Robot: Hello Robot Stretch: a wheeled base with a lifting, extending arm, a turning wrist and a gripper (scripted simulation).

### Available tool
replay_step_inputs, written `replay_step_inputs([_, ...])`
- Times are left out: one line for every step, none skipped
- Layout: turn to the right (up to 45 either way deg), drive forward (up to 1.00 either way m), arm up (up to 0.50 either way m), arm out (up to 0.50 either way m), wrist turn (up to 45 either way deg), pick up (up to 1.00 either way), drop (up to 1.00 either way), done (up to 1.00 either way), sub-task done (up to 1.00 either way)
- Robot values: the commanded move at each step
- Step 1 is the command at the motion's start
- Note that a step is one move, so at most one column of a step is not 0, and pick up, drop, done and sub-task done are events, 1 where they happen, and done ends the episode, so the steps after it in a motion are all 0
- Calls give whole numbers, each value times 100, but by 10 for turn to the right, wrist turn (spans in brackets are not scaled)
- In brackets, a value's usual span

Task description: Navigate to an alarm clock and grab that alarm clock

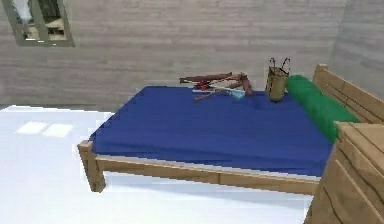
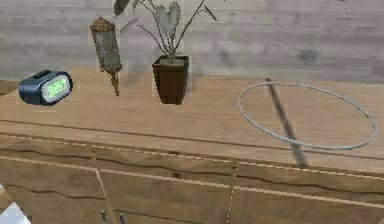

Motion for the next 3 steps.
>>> replay_step_inputs([-300, 0, 0, 0, 0, 0, 0, 0, 0])
replay_step_inputs([450, 0, 0, 0, 0, 0, 0, 0, 0])
replay_step_inputs([150, 0, 0, 0, 0, 0, 0, 0, 0])
